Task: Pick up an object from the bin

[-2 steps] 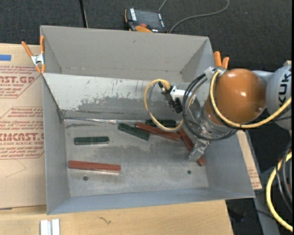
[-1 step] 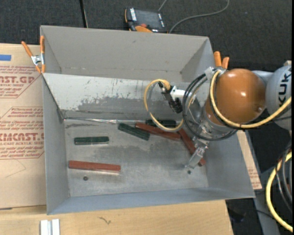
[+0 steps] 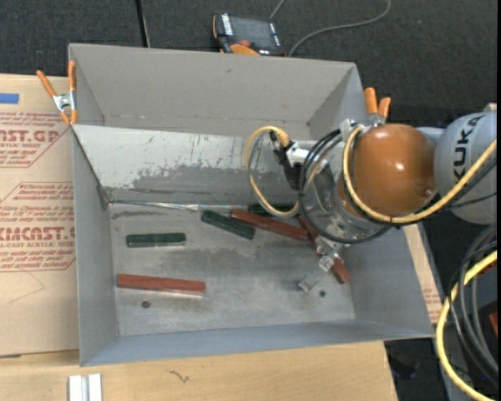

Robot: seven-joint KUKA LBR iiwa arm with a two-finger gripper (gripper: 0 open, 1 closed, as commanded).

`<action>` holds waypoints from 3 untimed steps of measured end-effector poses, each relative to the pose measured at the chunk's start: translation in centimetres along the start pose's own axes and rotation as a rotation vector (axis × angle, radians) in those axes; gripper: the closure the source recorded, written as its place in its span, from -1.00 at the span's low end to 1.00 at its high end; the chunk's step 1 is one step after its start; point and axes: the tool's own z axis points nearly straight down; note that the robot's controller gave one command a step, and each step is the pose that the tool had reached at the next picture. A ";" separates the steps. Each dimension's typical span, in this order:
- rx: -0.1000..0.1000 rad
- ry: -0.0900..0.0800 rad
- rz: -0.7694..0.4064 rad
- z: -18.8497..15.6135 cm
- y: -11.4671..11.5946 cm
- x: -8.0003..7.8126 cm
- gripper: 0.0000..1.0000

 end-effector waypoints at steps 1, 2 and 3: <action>0.006 -0.003 0.209 -0.1 -0.9 2.9 -1.00; 0.003 0.002 0.210 -0.2 -0.7 3.2 1.00; 0.002 0.005 -0.240 -13.6 -1.0 1.8 1.00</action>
Offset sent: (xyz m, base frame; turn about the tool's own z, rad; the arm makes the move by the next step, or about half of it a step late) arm 0.0256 -0.0221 0.0013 0.2093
